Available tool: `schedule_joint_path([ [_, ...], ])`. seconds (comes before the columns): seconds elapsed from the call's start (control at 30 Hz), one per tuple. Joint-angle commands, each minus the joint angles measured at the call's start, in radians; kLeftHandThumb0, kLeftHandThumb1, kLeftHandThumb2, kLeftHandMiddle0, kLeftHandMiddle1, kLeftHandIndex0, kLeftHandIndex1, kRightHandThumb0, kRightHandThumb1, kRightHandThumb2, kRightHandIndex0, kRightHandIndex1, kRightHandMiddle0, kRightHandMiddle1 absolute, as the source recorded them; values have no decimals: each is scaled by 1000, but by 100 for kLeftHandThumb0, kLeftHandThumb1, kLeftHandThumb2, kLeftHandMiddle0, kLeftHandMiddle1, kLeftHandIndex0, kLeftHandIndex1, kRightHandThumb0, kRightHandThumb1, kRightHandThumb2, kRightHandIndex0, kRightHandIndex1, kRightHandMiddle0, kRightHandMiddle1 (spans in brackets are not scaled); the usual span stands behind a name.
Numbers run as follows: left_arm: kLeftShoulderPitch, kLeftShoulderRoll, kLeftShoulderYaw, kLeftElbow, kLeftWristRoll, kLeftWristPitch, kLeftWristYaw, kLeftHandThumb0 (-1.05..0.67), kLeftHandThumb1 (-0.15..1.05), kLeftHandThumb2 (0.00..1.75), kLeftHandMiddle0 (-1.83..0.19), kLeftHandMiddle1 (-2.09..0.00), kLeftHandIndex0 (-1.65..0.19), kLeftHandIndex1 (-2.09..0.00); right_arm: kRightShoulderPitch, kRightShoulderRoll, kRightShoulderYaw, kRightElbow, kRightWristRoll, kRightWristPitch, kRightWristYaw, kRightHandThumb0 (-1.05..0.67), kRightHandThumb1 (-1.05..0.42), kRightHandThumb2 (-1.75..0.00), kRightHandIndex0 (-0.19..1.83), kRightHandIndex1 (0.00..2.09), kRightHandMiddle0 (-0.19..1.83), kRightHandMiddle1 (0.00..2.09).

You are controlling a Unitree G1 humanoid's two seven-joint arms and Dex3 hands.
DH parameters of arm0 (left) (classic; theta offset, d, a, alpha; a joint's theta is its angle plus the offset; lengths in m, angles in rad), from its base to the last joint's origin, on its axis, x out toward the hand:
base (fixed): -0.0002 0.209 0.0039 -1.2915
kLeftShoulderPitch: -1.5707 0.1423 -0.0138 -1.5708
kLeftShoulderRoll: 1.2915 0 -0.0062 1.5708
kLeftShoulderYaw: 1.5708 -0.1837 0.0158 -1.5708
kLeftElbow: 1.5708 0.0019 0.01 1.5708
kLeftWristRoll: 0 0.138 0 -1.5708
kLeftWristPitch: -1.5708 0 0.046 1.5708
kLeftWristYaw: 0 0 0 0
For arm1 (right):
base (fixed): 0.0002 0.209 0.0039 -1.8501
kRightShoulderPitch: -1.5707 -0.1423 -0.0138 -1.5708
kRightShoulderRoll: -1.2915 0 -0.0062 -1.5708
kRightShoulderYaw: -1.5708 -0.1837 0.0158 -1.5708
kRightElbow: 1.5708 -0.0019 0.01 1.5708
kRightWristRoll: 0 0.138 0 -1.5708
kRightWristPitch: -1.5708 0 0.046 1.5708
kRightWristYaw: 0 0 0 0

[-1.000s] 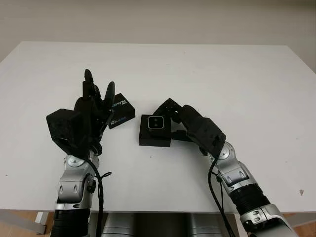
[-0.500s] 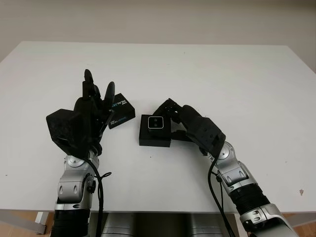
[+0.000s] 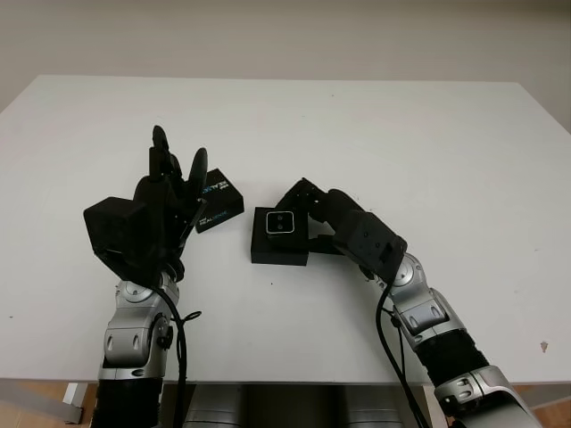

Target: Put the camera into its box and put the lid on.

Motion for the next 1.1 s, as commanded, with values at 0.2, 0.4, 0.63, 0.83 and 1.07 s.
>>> schedule_joint_path([
  [0.2,5,5,1,-24,0,-4,-2,-72,105,41,19,0,19,0,19,-6,-10,-38,18,61,14,-53,-95,-5,26,3,14,121],
  [0.4,4,5,-1,-25,1,-4,-4,-72,105,41,19,0,19,0,29,-9,-19,-53,33,72,16,-56,-93,-5,22,2,13,106],
  [0.63,1,2,-1,-18,1,-11,-4,-72,105,41,19,0,19,0,40,-26,-20,-77,22,54,4,-58,-92,-5,17,2,10,97],
  [0.83,-1,5,-2,-16,3,-8,-5,-73,105,41,19,0,19,0,56,-42,-17,-99,-3,-10,-21,-62,-90,-5,13,2,7,82],
  [1.07,0,1,-2,-23,0,-2,-3,-71,105,41,19,0,19,0,67,-50,-22,-137,-1,-24,-26,-63,-89,-5,7,3,9,55],
])
